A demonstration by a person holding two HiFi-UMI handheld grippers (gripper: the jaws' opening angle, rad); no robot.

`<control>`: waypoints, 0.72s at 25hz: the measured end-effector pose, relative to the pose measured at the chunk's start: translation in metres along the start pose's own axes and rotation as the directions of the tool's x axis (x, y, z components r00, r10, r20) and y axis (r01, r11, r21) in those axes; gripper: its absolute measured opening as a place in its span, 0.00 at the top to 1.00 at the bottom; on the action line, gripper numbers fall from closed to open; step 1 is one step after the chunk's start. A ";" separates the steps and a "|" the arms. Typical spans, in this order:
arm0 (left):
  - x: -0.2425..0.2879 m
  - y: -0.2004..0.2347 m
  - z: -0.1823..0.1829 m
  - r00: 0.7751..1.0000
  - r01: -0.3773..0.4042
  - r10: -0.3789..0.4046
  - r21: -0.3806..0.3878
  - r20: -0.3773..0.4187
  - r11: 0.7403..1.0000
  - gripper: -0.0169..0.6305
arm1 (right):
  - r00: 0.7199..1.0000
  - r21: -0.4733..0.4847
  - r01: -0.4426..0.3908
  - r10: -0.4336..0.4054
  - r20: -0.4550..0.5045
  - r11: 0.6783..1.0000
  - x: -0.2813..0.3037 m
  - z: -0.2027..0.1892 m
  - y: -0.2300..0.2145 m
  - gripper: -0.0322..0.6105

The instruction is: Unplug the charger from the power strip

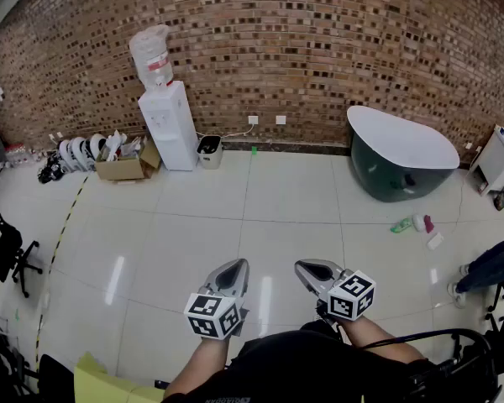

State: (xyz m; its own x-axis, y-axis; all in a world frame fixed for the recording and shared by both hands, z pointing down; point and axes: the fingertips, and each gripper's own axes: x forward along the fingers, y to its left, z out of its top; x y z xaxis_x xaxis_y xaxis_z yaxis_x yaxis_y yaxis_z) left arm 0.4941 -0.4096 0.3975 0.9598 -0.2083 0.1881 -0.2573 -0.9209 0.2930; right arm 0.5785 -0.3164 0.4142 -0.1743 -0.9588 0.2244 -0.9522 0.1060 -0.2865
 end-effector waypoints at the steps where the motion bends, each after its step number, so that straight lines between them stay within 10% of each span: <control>1: 0.001 0.000 0.001 1.000 -0.002 0.002 0.000 0.001 1.000 0.97 | 1.000 -0.001 -0.002 0.002 -0.001 1.000 0.000 0.001 -0.001 0.95; 18: 0.011 0.002 0.006 0.994 -0.109 0.109 -0.017 0.022 0.994 0.97 | 0.994 -0.025 -0.109 0.108 -0.026 0.994 0.013 0.016 -0.021 0.95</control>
State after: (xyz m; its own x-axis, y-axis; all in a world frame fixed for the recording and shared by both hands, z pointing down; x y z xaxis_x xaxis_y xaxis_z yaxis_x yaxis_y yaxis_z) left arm 0.5048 -0.4158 0.3945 0.9283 -0.3144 0.1987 -0.3618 -0.8871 0.2867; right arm 0.6002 -0.3352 0.4084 -0.2829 -0.9346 0.2158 -0.9335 0.2167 -0.2856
